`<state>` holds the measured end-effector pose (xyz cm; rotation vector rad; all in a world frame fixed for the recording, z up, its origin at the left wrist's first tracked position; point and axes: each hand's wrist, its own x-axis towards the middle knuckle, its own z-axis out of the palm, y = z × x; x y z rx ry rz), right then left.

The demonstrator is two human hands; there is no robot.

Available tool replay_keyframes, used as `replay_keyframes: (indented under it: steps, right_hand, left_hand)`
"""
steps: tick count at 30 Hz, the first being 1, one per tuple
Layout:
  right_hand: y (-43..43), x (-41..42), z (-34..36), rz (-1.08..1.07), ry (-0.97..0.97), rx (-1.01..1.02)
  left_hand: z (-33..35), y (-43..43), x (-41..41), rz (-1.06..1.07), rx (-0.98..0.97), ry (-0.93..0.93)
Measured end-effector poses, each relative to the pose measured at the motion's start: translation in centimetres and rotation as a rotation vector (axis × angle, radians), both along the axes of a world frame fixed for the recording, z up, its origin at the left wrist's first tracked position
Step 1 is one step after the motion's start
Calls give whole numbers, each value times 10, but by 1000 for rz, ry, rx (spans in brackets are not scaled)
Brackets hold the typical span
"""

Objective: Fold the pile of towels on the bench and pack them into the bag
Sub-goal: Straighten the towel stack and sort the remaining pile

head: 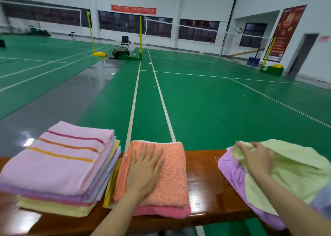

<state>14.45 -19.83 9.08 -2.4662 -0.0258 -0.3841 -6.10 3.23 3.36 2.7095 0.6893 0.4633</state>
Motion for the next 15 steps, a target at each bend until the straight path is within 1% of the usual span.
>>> replay_keyframes:
  steps: [2, 4, 6, 7, 9, 11, 13, 15]
  right_hand:
    - [32, -12, 24, 152, -128, 154]
    - [65, -34, 46, 298, -231, 269]
    - [95, -61, 63, 461, -266, 379]
    - [107, -75, 68, 574, -244, 469]
    - [128, -99, 74, 809, -79, 680]
    - [141, -115, 72, 967, 140, 779]
    - [149, -122, 57, 1043, 325, 766]
    - [151, -122, 36, 1077, 490, 691]
  left_hand:
    - [4, -3, -5, -25, -118, -80]
    - [7, -6, -11, -44, -291, -167]
    - [10, -9, -15, -93, -485, -257]
    - [15, -10, -16, -122, -602, -341]
    - [22, -5, -15, -159, -852, -553]
    - [28, 5, -14, -125, -1026, -700]
    - [27, 17, -15, -99, -1168, -781]
    - [21, 24, -18, -104, -1256, -803]
